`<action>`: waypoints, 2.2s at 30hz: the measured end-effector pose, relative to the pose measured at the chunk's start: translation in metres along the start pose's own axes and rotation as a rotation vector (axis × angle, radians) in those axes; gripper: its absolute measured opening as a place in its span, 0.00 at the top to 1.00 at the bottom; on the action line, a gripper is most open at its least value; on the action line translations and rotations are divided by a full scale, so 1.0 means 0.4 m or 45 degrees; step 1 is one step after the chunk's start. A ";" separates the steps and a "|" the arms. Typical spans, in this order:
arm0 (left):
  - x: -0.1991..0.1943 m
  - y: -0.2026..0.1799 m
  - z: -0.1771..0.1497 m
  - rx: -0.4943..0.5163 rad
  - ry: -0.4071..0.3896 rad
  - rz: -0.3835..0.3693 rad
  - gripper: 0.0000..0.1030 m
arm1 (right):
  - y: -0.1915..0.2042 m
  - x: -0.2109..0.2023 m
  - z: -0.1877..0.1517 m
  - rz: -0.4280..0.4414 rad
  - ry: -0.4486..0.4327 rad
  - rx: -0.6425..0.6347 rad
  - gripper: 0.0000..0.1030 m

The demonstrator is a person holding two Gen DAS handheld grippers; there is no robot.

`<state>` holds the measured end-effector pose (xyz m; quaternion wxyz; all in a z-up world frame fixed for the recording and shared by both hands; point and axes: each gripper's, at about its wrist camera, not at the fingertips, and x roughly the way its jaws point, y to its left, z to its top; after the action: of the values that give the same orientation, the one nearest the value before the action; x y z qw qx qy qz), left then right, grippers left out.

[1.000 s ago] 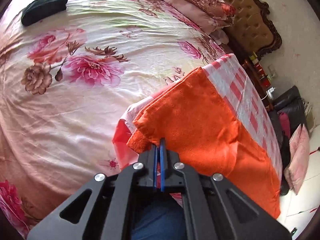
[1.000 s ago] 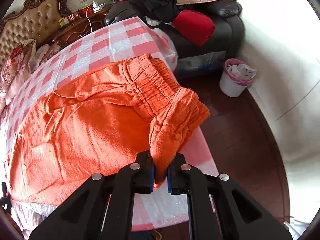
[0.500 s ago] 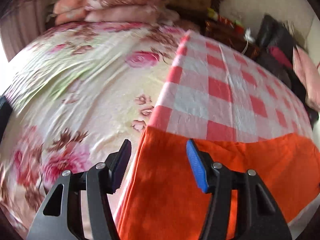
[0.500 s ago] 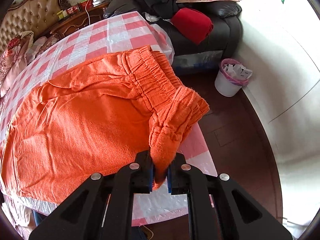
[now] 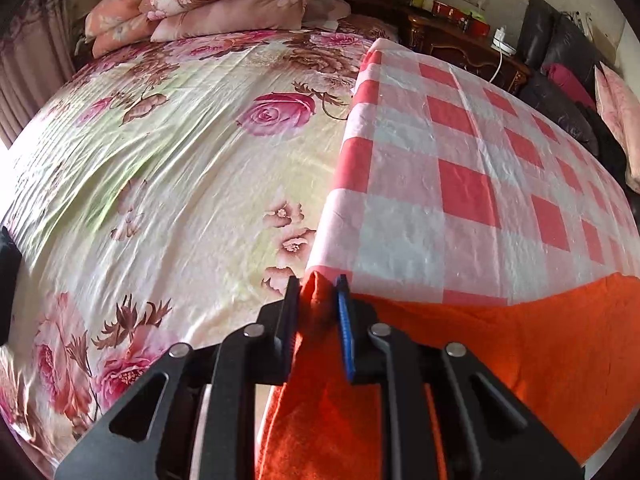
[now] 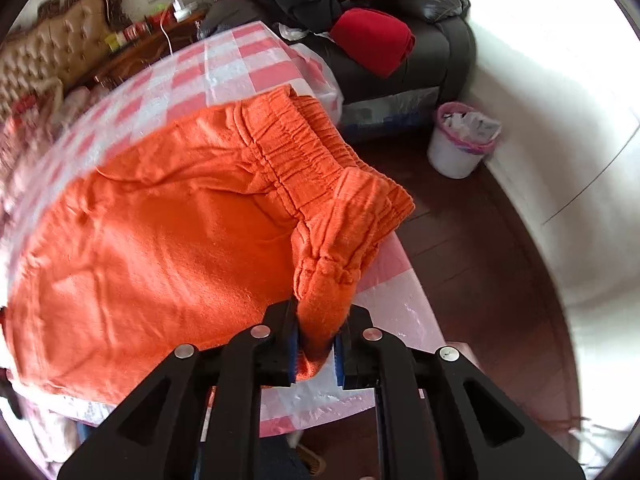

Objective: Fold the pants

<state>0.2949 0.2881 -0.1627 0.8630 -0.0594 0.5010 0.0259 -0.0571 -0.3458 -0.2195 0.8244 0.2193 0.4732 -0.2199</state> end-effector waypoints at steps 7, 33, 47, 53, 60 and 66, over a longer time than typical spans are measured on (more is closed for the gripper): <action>-0.181 0.000 -0.079 -0.222 -0.289 -0.067 0.46 | -0.087 -0.019 0.046 0.297 -0.022 0.101 0.70; -0.339 -0.370 -0.290 0.018 -0.220 -0.588 0.40 | -0.132 0.039 0.095 0.329 0.044 0.113 0.86; -0.332 -0.890 -0.574 0.936 -0.064 -0.762 0.56 | -0.144 0.009 0.128 0.470 0.101 0.232 0.85; -0.255 -0.937 -0.622 1.071 -0.084 -0.600 0.67 | -0.136 0.010 0.128 0.484 0.105 0.217 0.85; -0.318 -0.937 -0.599 1.107 -0.200 -0.553 0.99 | -0.141 0.002 0.133 0.482 0.105 0.206 0.85; -0.275 -0.939 -0.655 1.168 -0.104 -0.537 0.99 | -0.148 0.043 0.111 0.355 0.127 0.161 0.85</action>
<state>0.0536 -0.1162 -0.1673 0.8056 0.2271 0.4037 -0.3694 -0.0527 -0.4216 -0.2233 0.8068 0.3450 0.4639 -0.1217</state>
